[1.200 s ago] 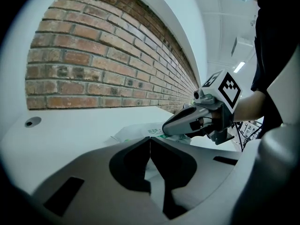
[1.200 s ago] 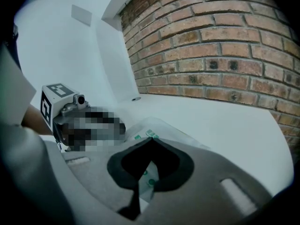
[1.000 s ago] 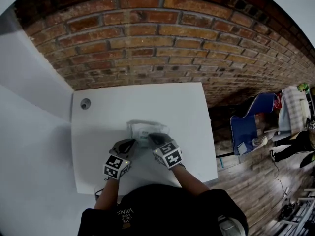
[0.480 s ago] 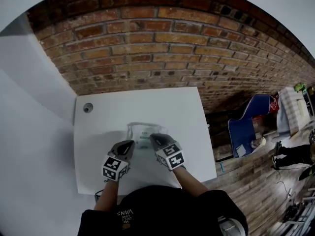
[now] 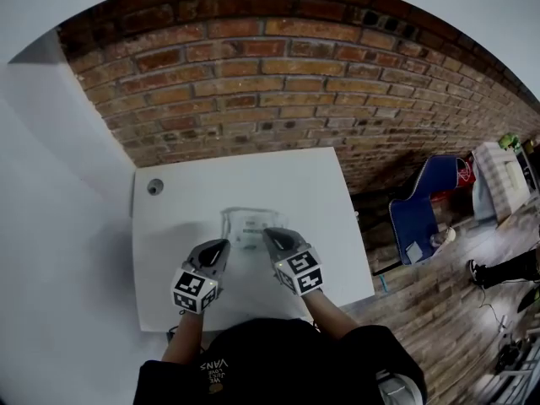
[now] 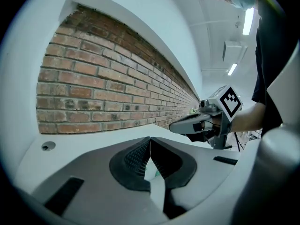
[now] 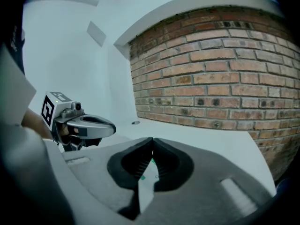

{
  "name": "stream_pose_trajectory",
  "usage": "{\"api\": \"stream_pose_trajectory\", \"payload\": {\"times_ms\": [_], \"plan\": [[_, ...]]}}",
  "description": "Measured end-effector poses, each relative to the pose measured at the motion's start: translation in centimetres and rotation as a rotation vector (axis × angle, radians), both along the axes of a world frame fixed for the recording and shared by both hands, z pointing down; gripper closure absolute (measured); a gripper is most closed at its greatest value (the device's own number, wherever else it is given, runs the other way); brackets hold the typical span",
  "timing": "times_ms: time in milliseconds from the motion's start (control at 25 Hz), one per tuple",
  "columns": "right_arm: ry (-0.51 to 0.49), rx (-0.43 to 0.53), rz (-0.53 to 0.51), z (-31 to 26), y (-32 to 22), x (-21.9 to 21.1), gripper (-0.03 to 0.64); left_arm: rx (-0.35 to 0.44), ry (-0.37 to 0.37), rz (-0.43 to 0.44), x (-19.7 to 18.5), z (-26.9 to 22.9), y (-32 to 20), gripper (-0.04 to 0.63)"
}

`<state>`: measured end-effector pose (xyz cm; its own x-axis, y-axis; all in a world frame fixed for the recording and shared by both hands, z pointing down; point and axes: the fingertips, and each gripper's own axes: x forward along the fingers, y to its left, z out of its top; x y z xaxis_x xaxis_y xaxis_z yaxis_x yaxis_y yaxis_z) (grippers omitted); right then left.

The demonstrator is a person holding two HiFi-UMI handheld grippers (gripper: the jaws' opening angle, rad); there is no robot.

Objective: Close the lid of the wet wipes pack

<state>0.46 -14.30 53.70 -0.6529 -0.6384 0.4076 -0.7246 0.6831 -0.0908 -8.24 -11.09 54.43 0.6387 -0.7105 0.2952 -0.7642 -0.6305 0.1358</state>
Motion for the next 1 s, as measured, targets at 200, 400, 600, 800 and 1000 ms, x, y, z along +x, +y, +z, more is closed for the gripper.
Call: {"api": "stream_pose_trajectory", "payload": {"times_ms": [200,400,600,800,1000], "plan": [[-0.021,0.028,0.055,-0.9,1.5,0.7,0.618,0.025,0.014,0.023,0.0,-1.1,1.6,0.597],[-0.029,0.049,0.106,-1.4,3.4,1.1,0.618,0.036,0.031,0.042,-0.3,-1.6,3.4,0.597],[-0.045,0.082,0.162,-2.4,5.5,1.2,0.618,0.058,0.041,0.065,-1.1,-2.4,5.4,0.597],[-0.073,0.094,0.192,-3.4,7.6,0.8,0.618,0.073,0.039,0.081,-1.9,-3.0,7.0,0.597],[-0.087,0.122,0.22,-4.3,9.4,0.3,0.618,0.096,0.048,0.097,-2.6,-3.6,8.4,0.597]]}}
